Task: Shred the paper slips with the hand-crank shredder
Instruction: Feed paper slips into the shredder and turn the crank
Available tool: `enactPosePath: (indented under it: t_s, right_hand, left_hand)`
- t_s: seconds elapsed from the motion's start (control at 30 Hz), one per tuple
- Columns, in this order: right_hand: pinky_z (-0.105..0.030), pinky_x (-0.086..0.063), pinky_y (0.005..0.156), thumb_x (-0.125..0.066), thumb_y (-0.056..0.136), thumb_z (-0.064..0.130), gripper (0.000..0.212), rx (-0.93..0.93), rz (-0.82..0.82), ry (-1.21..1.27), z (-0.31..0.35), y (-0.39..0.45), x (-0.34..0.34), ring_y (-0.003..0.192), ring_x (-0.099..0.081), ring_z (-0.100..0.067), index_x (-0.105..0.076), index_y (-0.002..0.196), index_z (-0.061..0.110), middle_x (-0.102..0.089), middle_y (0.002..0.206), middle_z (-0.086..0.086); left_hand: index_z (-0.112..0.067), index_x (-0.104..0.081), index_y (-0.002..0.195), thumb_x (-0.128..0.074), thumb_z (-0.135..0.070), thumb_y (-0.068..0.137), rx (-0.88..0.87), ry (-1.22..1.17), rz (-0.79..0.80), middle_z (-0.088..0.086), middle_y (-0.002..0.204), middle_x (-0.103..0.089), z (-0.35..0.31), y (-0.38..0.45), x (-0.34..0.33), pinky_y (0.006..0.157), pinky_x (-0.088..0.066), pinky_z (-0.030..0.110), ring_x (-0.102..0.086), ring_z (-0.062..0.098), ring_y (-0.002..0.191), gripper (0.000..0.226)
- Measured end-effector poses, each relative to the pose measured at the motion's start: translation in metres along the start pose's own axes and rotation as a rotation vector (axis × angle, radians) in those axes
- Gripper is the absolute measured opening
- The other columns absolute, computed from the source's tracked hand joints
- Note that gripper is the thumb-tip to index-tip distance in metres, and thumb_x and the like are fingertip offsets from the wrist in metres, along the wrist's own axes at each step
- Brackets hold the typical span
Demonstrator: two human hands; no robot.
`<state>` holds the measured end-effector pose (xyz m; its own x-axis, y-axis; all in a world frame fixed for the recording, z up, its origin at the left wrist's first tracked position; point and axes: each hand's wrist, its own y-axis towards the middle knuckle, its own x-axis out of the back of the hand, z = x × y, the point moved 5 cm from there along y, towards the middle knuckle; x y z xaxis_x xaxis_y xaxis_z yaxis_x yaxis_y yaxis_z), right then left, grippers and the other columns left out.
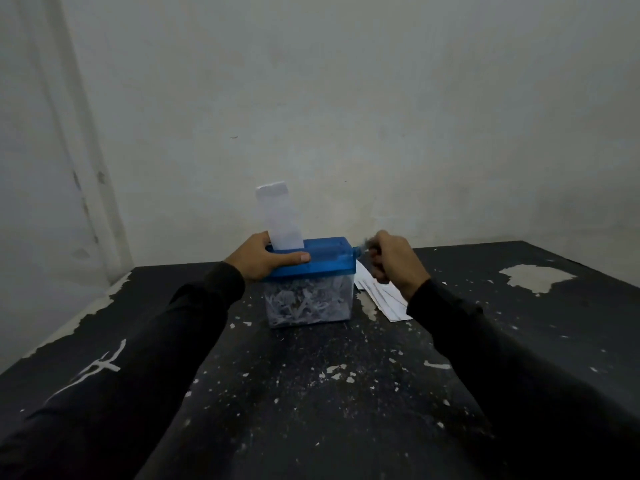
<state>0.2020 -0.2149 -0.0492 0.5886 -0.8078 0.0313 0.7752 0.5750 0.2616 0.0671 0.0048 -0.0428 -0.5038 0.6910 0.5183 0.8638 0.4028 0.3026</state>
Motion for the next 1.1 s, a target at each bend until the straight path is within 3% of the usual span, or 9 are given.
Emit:
enactPosePath:
  t_s: [0.13,0.27,0.37,0.5,0.57,0.7,0.8,0.97,1.1]
  right_hand:
    - [-0.024,-0.031,0.044,-0.048,0.105,0.034,0.036,0.053,0.044,-0.119,0.016,0.035,-0.001,0.046,-0.037,-0.011,-0.057,0.076,0.015,-0.044,0.055,0.008]
    - [-0.023,-0.043,0.043,-0.062,0.098,0.042,0.032,-0.028,-0.081,-0.253,-0.011,0.072,-0.001,0.059,-0.053,-0.019,-0.052,0.109,0.013,-0.061,0.085,-0.008]
    - [-0.024,-0.039,0.038,-0.066,0.097,0.033,0.026,-0.010,-0.126,-0.165,-0.040,0.077,-0.006,0.050,-0.050,-0.020,-0.058,0.099,0.008,-0.062,0.075,-0.012]
    - [-0.026,-0.042,0.045,-0.062,0.096,0.020,0.023,0.013,-0.142,-0.398,-0.058,0.066,0.000,0.054,-0.055,-0.020,-0.064,0.078,0.007,-0.064,0.069,-0.010]
    - [-0.026,-0.042,0.051,-0.057,0.100,0.022,0.030,-0.031,-0.055,-0.450,-0.071,0.049,0.002,0.055,-0.052,-0.016,-0.064,0.074,0.009,-0.062,0.067,-0.006]
    - [-0.023,-0.035,0.051,-0.048,0.104,0.026,0.043,0.035,-0.056,-0.528,-0.068,0.011,0.004,0.051,-0.042,-0.008,-0.053,0.063,0.016,-0.051,0.058,0.005]
    - [-0.028,-0.037,0.056,-0.044,0.106,0.030,0.044,0.127,-0.119,-0.436,-0.059,-0.011,0.003,0.057,-0.041,-0.012,-0.048,0.063,0.019,-0.048,0.061,0.002]
    - [-0.021,-0.035,0.056,-0.045,0.102,0.014,0.037,0.254,-0.142,-0.222,-0.031,-0.012,0.004,0.062,-0.042,-0.008,-0.052,0.066,0.019,-0.049,0.066,0.004]
    - [-0.016,-0.044,0.062,-0.044,0.108,0.029,0.035,0.348,-0.132,-0.170,-0.011,0.006,-0.003,0.065,-0.052,0.002,-0.062,0.085,0.009,-0.059,0.076,0.006]
  left_hand:
    - [-0.022,-0.067,0.119,-0.085,-0.037,0.078,-0.017,-0.014,0.005,-0.012,0.110,-0.071,-0.003,0.000,-0.002,0.077,-0.050,0.014,-0.067,0.003,0.097,0.047]
    - [-0.021,-0.067,0.121,-0.084,-0.045,0.075,-0.019,-0.012,0.013,-0.007,0.112,-0.071,-0.001,-0.001,-0.002,0.083,-0.053,0.021,-0.067,0.011,0.100,0.055]
    - [-0.019,-0.067,0.122,-0.083,-0.045,0.075,-0.016,-0.012,0.014,-0.005,0.113,-0.072,0.000,-0.001,-0.003,0.086,-0.054,0.024,-0.068,0.012,0.100,0.056]
    - [-0.024,-0.067,0.116,-0.083,-0.039,0.080,-0.008,-0.015,0.011,-0.009,0.108,-0.072,-0.002,-0.003,-0.001,0.077,-0.052,0.015,-0.068,0.006,0.096,0.042]
    - [-0.025,-0.066,0.113,-0.083,-0.036,0.082,0.004,-0.027,0.001,-0.013,0.104,-0.071,0.001,-0.004,-0.001,0.069,-0.050,0.009,-0.067,0.002,0.092,0.036]
    - [-0.022,-0.067,0.118,-0.084,-0.040,0.079,0.007,-0.026,-0.017,-0.011,0.107,-0.071,-0.002,-0.003,-0.001,0.073,-0.049,0.013,-0.067,0.007,0.097,0.046]
    - [-0.023,-0.065,0.117,-0.084,-0.039,0.079,0.032,-0.036,-0.007,-0.011,0.107,-0.069,-0.001,-0.002,-0.001,0.079,-0.051,0.019,-0.065,0.007,0.097,0.046]
    - [-0.023,-0.065,0.113,-0.084,-0.037,0.080,0.051,-0.030,-0.007,-0.012,0.102,-0.069,-0.001,-0.001,-0.001,0.072,-0.048,0.016,-0.064,0.005,0.091,0.040]
    - [-0.021,-0.066,0.116,-0.084,-0.038,0.078,0.046,-0.032,-0.004,-0.009,0.105,-0.069,-0.002,-0.001,-0.001,0.077,-0.051,0.020,-0.065,0.007,0.094,0.046]
